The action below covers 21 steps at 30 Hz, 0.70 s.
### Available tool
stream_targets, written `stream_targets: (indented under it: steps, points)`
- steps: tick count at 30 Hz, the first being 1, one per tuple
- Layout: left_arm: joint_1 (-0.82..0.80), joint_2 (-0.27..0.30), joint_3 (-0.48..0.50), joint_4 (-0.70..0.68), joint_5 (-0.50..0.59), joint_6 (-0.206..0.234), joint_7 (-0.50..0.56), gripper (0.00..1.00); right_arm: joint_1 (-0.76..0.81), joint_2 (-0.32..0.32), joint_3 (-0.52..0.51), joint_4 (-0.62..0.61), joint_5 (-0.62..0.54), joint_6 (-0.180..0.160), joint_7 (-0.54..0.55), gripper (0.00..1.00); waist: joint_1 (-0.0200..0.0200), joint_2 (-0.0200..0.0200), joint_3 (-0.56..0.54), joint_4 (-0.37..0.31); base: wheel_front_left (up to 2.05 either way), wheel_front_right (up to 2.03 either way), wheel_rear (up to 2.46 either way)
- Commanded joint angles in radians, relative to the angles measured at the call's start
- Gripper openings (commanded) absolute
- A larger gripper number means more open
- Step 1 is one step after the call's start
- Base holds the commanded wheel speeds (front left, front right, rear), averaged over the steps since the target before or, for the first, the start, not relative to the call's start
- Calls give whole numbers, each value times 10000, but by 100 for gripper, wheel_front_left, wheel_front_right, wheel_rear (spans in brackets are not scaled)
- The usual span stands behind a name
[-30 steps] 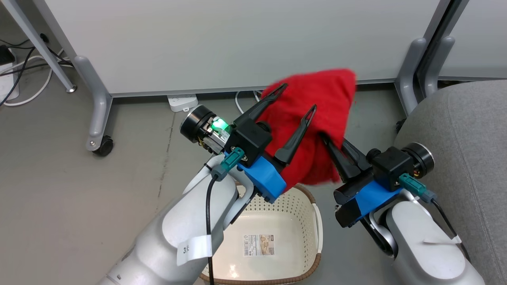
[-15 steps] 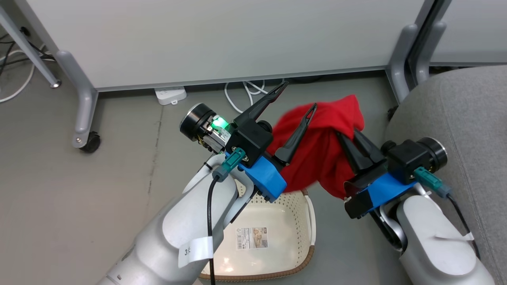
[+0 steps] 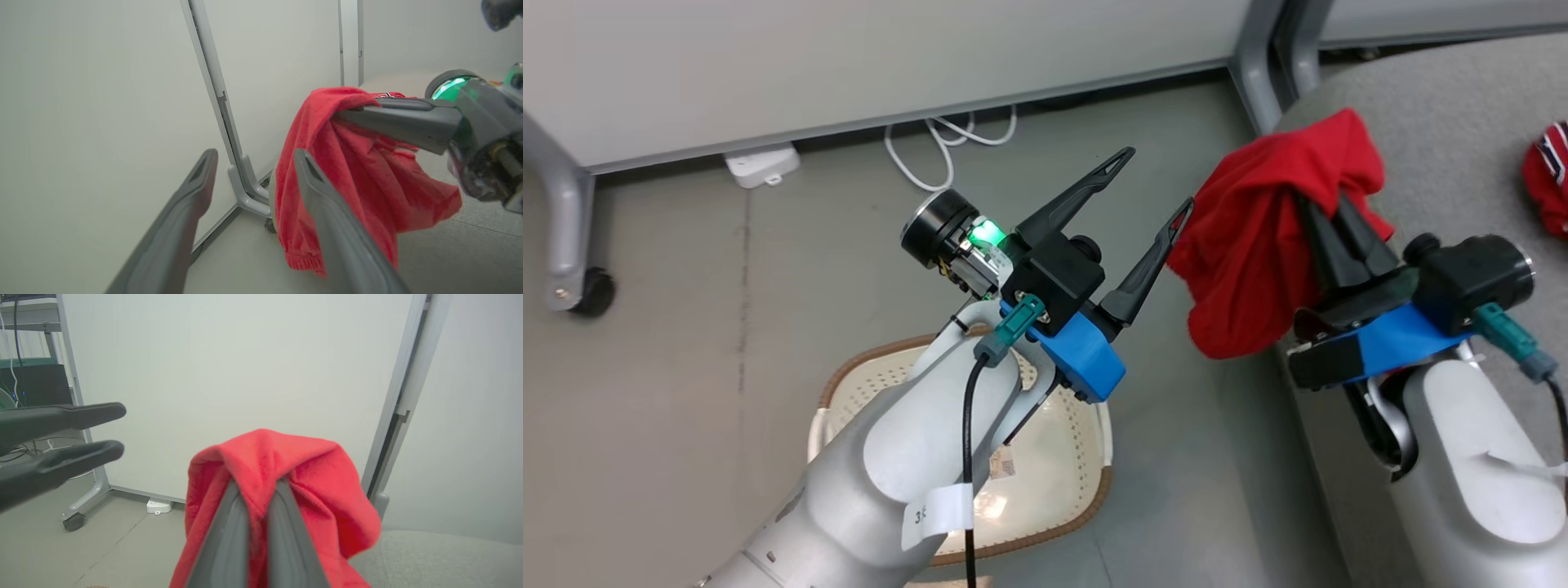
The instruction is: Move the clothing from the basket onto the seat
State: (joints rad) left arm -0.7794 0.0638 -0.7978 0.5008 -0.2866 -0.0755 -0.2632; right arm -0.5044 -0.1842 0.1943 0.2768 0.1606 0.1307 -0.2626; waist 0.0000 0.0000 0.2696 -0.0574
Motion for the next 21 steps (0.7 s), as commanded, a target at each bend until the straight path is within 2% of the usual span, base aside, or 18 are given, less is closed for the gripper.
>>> stream_targets:
  steps: [1,21]
  points:
    - [-132,24,-41,4,59,-28,-22,100,-134,27,-84,-80,-37,1,-35,0,0,0,352,-413,0,0,0]
    - [-424,-43,-1039,111,373,-307,-22,100,1080,373,-2941,-1653,-165,1,-35,0,0,0,1505,-2561,0,0,0]
